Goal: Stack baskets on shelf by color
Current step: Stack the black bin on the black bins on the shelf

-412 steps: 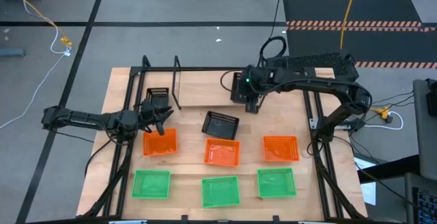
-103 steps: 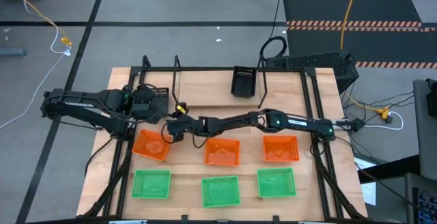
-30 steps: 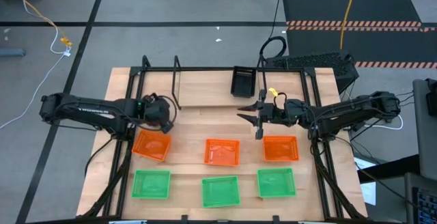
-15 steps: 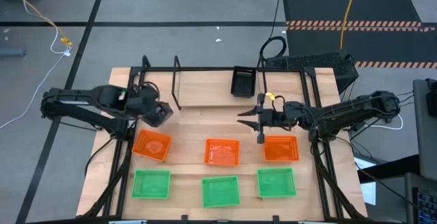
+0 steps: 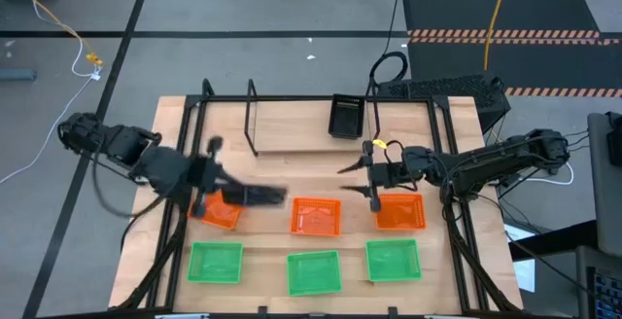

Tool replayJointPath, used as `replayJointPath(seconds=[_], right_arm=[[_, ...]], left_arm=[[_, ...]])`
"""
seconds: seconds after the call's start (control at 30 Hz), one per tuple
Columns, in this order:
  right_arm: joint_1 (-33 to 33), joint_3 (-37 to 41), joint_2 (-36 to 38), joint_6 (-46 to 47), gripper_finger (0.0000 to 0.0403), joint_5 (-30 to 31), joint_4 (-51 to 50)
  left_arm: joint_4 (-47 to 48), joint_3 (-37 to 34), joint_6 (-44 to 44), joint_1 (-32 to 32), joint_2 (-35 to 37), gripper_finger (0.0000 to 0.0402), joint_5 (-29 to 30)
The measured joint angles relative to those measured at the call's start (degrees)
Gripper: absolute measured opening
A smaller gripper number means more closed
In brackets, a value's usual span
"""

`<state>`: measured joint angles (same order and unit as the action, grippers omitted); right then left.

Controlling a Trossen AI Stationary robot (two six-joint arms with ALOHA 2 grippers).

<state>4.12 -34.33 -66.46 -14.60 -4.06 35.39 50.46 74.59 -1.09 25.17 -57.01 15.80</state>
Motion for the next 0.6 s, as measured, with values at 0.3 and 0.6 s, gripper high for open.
replayJointPath(seconds=[0.3,0.6], right_arm=[[2.7,-1.3,-4.3,-12.9,0.0174,-14.4,13.8],[2.3,-11.9,-12.4,-20.8,0.0172,-18.5,7.7]], left_arm=[[-19.9,-1.0,-34.7,8.7,0.0,0.0,-8.4],[-27.9,-2.5,-36.6,2.5,-0.7,0.0,-14.3]])
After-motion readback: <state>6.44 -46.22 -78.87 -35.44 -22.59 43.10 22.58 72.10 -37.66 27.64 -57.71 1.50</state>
